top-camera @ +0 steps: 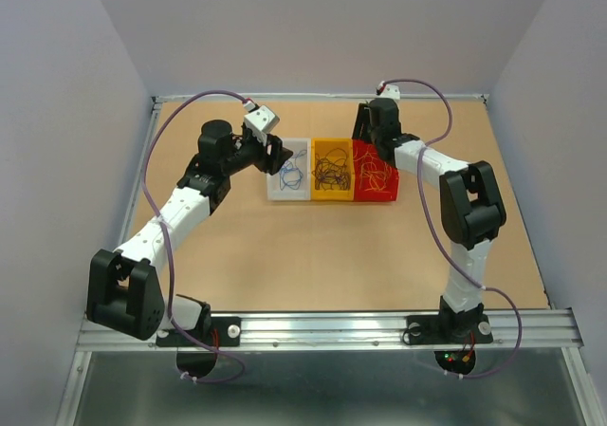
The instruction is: Untangle the cables
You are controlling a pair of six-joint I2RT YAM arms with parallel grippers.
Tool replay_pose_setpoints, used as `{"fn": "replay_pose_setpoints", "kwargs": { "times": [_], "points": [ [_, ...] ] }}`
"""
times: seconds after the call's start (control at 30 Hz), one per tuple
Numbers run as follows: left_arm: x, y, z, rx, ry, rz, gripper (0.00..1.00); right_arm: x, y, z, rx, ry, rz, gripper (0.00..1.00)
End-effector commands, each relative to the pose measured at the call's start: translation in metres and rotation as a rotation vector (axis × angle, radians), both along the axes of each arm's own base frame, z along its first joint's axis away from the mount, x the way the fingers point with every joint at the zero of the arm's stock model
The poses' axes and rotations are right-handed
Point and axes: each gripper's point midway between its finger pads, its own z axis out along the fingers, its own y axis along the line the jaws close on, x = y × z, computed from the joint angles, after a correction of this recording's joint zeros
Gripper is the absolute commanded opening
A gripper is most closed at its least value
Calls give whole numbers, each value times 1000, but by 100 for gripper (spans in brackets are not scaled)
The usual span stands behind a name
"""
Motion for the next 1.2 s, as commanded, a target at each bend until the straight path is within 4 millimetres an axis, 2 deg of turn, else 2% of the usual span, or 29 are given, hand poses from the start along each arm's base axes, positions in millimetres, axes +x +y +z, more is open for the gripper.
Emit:
{"fn": "replay_pose_setpoints", "kwargs": {
  "times": [0.0, 0.13, 0.3, 0.37, 0.47, 0.73, 0.93, 1.17],
  "points": [
    [2, 2, 12, -7, -63, 0, 67, 15, -1, 26, -8, -57, 1, 64],
    [3, 2, 9, -2, -58, -2, 67, 12, -5, 16, -32, -39, -10, 60],
    [3, 2, 9, 0, -61, -2, 67, 8, -6, 8, -34, -21, -8, 33],
    [3, 3, 10, 0, -65, 0, 67, 5, -6, 6, -32, -14, -3, 27],
    [2, 3, 11, 1, -67, 3, 67, 1, -7, 6, -29, -12, -5, 27],
    [3, 4, 10, 3, -68, 1, 67, -16, -12, 2, -27, 10, 0, 18],
    [2, 3, 10, 1, -68, -3, 67, -31, -16, -15, -22, 49, -6, 10],
    [1, 2, 8, 0, -62, -6, 67, -40, -20, -47, -21, 96, -25, 9]
  ]
}}
